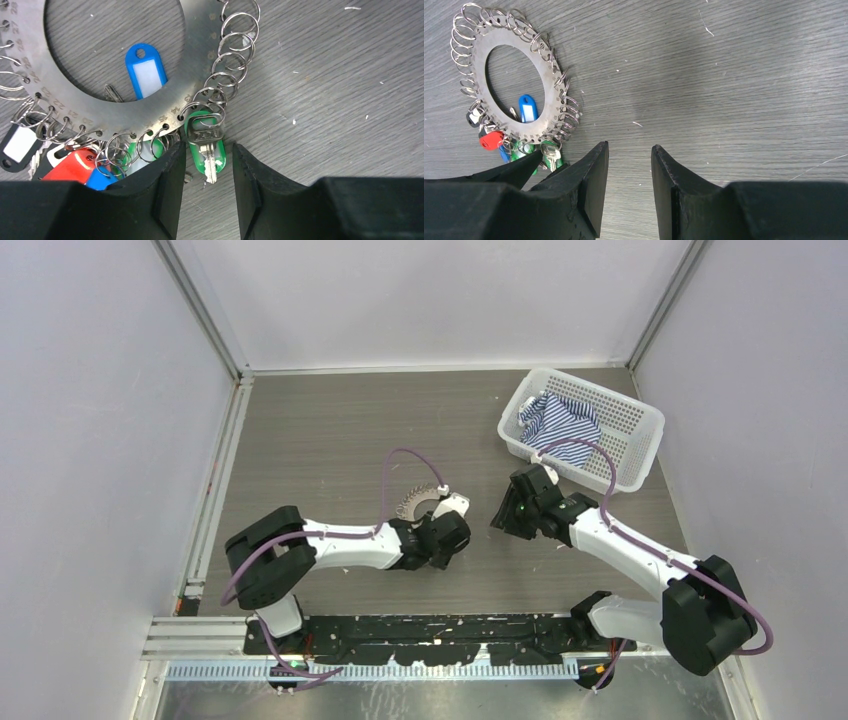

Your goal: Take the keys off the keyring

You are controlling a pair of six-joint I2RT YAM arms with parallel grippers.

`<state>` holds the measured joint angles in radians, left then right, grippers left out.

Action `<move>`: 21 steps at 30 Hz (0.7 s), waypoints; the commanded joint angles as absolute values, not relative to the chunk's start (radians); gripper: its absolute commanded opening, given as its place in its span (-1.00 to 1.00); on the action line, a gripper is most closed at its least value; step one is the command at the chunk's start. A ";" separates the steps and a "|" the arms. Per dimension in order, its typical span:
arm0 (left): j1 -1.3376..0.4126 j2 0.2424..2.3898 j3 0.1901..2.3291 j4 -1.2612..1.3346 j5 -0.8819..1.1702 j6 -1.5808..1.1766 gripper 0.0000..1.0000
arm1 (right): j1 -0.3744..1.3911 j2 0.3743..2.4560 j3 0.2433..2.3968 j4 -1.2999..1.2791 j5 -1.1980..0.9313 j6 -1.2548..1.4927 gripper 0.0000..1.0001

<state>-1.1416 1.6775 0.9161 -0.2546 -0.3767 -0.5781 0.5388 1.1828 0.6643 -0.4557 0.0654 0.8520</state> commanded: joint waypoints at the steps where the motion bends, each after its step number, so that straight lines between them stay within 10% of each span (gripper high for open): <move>1: -1.126 1.697 0.924 -0.204 -0.338 -0.601 -0.17 | 0.532 1.172 0.658 -0.440 0.065 0.836 -0.16; 7: -1.127 1.714 0.923 -0.240 -0.326 -0.614 -0.16 | 0.530 1.178 0.655 -0.429 0.064 0.832 -0.16; 16: -1.111 1.703 0.903 -0.268 -0.263 -0.612 -0.96 | 0.531 1.181 0.667 -0.384 0.014 0.758 -0.16; 21: -1.047 1.594 0.832 -0.176 -0.106 -0.579 -0.99 | 0.536 1.187 0.657 -0.323 -0.111 0.718 -0.16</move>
<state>-1.0939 1.6558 0.8982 -0.1837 -0.2596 -0.6018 0.5343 1.1889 0.6579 -0.4068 -0.0109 0.7689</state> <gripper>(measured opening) 0.018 0.421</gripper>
